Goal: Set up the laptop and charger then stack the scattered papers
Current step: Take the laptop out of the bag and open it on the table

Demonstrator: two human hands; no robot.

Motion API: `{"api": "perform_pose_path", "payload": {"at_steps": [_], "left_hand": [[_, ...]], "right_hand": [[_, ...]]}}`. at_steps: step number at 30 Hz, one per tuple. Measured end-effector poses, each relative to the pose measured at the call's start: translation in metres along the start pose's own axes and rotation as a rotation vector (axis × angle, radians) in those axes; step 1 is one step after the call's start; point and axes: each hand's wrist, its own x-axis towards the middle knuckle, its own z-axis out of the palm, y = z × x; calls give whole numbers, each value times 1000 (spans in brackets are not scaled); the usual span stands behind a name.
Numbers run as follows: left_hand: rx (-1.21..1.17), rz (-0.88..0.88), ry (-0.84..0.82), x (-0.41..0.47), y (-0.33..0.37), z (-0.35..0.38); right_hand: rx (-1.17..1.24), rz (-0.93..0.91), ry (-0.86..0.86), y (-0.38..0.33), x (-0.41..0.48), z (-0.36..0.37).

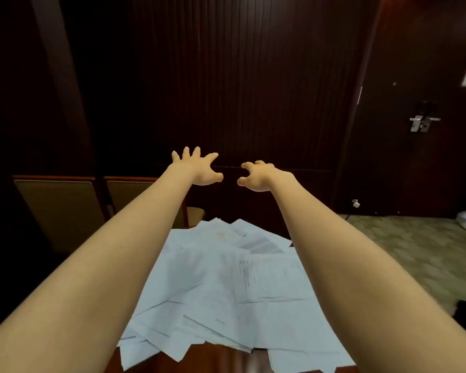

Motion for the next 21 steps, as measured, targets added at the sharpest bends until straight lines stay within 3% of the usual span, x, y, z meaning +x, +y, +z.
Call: {"api": "perform_pose_path", "payload": {"at_steps": [21], "left_hand": [[36, 11, -243, -5, 36, 90]], "right_hand": [[19, 60, -170, 74, -11, 76]]}}
